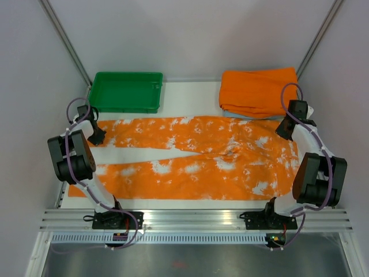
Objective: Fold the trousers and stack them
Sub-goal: Flatten the trousers out
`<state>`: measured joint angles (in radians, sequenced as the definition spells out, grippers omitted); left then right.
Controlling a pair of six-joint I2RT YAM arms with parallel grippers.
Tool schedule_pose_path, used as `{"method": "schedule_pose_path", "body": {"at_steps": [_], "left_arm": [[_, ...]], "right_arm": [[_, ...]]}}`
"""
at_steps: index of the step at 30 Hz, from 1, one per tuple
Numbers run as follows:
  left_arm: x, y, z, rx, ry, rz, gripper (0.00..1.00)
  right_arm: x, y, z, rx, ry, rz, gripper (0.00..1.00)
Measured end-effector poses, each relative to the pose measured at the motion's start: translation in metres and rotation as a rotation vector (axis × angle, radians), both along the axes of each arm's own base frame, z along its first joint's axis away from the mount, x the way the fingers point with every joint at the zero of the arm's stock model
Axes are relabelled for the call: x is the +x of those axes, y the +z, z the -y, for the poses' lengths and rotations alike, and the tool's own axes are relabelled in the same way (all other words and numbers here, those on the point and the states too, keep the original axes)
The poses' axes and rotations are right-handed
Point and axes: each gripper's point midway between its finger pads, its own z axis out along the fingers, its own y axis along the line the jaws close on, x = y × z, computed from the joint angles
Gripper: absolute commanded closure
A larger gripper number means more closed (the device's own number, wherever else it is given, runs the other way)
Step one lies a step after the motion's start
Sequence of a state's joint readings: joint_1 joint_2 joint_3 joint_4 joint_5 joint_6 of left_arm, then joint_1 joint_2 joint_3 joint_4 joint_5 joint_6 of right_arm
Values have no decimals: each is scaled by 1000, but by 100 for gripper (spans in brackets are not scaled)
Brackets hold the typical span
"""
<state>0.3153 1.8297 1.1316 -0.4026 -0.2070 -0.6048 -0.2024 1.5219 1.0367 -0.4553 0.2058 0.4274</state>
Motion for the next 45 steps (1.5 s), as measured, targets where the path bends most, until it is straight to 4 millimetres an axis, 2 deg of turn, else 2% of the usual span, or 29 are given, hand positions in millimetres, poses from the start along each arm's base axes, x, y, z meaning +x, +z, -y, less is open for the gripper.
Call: {"method": "schedule_pose_path", "body": {"at_steps": [4,5,6,7,8,10,11,13,14,17,19,22,24,28,31,33,35,40,45], "left_arm": [[-26,6,-14,5,40,-16,98],[-27,11,-16,10,40,-8,86],[-27,18,-17,15,33,4,72],[-26,27,-16,22,18,22,41],[-25,36,-15,27,3,40,26],[-18,65,-12,36,-26,107,2],[-14,82,-10,42,-39,153,0],[-9,120,-5,55,-55,253,0],[-10,138,-2,61,-66,303,0],[-19,179,13,61,-104,429,0],[-31,194,27,44,-132,485,0],[-45,193,44,-14,-163,488,0],[-50,183,52,-60,-176,450,0],[-64,160,60,-129,-171,343,0],[-72,154,65,-158,-165,306,0],[-73,152,69,-181,-169,301,0],[-73,151,75,-209,-176,296,0],[-70,141,83,-269,-186,271,0],[-72,141,85,-275,-185,266,0]], "right_arm": [[-24,-7,17,38,-75,-4,92],[-28,-7,20,39,-87,-5,90],[-32,-6,22,40,-98,-2,84],[-35,-4,21,40,-102,3,81],[-37,0,20,38,-101,11,78],[-39,12,19,33,-106,40,52],[-41,19,20,27,-114,59,27],[-48,32,21,19,-145,85,5],[-53,39,22,13,-167,99,2],[-78,65,31,-13,-254,157,2],[-101,84,34,-27,-330,222,2],[-131,94,35,-27,-441,284,2],[-149,86,34,-11,-514,270,2],[-177,35,25,70,-635,117,2],[-203,-7,12,142,-733,-38,3],[-219,-22,3,169,-789,-103,3],[-226,-23,-1,182,-834,-116,4],[-230,-19,7,148,-896,-81,4],[-230,-26,10,141,-928,-112,4]]}}
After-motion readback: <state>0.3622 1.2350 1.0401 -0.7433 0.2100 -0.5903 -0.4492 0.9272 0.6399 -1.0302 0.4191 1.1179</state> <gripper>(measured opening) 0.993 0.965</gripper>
